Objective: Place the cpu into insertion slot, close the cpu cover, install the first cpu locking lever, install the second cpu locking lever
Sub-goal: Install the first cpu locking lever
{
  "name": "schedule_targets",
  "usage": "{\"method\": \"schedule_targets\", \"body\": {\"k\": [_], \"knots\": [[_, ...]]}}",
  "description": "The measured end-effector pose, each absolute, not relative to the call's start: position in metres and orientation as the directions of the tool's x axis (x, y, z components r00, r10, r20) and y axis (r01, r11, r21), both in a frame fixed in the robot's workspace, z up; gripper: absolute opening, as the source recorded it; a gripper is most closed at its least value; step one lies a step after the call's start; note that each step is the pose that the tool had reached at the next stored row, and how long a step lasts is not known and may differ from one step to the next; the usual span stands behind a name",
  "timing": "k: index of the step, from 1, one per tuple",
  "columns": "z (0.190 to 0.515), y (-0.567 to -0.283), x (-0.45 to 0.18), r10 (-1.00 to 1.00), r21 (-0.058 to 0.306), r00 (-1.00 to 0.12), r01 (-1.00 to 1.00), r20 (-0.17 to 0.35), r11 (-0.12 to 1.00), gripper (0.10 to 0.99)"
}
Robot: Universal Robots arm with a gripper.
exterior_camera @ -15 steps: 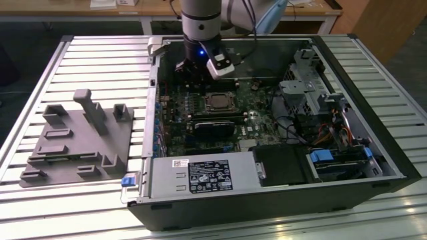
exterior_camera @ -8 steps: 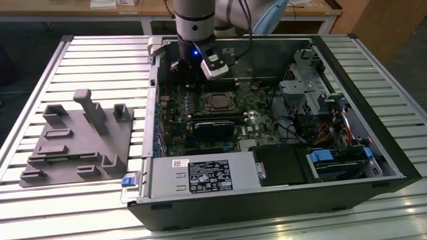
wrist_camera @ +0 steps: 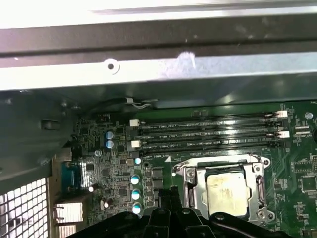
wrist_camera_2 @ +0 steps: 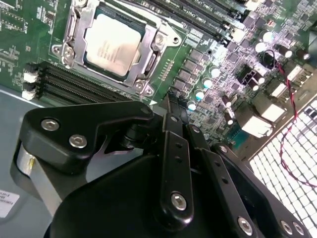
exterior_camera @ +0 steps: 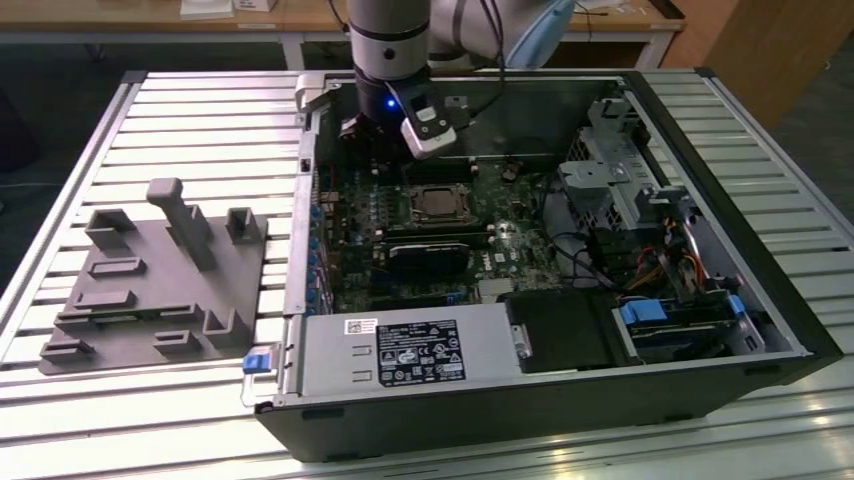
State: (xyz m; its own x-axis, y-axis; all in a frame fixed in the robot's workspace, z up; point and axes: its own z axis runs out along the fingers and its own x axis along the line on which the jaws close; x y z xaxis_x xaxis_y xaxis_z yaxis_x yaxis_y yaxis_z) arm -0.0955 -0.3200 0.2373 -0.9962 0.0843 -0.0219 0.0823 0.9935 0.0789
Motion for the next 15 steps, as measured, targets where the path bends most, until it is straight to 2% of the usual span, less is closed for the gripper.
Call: {"method": "schedule_targets", "body": {"k": [2,15], "knots": [[0.2388,-0.3201,-0.0955,0.084,0.084,-0.996,0.082,-0.021,0.993,0.106],[0.2389,-0.3200,-0.1008,0.086,0.203,-0.996,0.082,-0.011,0.976,0.106]]}}
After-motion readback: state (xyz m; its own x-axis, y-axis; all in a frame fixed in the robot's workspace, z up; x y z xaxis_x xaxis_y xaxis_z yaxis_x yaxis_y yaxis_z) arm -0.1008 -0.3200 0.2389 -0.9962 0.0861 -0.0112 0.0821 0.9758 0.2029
